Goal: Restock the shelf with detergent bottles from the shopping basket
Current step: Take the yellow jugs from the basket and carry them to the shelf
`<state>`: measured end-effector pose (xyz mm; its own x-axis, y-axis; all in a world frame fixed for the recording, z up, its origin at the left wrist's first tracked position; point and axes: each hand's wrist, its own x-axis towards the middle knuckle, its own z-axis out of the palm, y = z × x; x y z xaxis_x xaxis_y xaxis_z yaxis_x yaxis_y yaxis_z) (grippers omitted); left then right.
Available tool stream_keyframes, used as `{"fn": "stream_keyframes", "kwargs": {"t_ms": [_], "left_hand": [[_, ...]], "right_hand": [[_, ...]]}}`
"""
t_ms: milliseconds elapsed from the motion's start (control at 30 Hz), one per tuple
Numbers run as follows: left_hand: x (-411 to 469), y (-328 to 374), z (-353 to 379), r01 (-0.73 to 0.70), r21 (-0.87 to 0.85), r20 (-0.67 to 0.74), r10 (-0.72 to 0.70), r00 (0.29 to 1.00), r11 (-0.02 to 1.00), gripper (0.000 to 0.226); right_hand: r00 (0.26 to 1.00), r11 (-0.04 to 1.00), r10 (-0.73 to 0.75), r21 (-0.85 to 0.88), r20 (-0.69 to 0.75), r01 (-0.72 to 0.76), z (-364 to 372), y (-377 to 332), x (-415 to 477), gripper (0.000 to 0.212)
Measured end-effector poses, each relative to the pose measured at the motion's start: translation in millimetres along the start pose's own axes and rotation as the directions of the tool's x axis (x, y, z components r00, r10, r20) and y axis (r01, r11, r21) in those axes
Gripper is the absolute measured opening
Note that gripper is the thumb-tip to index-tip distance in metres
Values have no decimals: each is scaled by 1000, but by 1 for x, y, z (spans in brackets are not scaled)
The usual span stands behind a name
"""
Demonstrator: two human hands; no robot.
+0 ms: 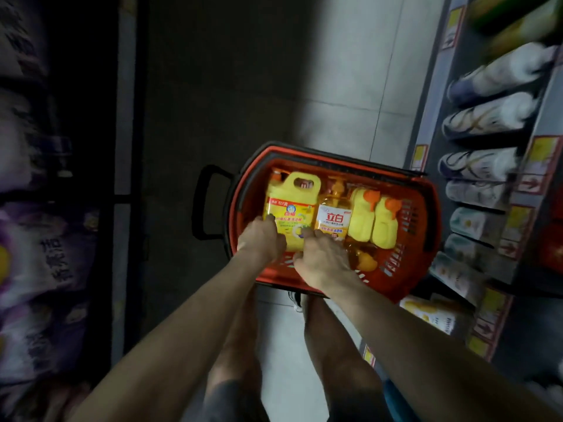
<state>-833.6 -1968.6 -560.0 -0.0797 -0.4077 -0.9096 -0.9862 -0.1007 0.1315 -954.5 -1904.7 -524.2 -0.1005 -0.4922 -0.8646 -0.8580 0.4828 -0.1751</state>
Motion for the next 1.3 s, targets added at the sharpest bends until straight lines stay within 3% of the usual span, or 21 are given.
{"fn": "stream_keyframes", "kwargs": {"t_ms": [200, 367, 533, 700, 833, 933, 1133, 1300], "left_hand": [[65, -1, 44, 137, -356, -81, -176, 981, 925, 57], [90, -1, 64, 196, -595, -64, -289, 955, 780, 74], [109, -11, 67, 157, -742, -20, -255, 967, 652, 86], [114, -13, 73, 140, -751, -61, -279, 958, 645, 83], [109, -12, 70, 173, -711, -73, -316, 946, 682, 109], [103, -13, 69, 192, -671, -85, -331, 940, 716, 129], [91, -16, 73, 123, -717, -137, -312, 940, 686, 94], [77, -2, 68, 111, -449, -191, -217, 957, 886, 78]], "right_hand": [[990, 939, 125, 314, 68, -140, 37, 34, 54, 66], [971, 754, 136, 615, 197, -231, 58, 47, 77, 70], [969, 609, 147, 753, 199, -247, 63, 44, 88, 45], [965, 566, 181, 782, 191, -261, 53, 48, 95, 35], [960, 569, 170, 773, 224, -281, 50, 49, 99, 23], [959, 593, 180, 754, 216, -282, 51, 44, 100, 31], [971, 555, 148, 798, 186, -237, 59, 44, 97, 29], [973, 563, 128, 793, 193, -232, 65, 47, 83, 29]]}}
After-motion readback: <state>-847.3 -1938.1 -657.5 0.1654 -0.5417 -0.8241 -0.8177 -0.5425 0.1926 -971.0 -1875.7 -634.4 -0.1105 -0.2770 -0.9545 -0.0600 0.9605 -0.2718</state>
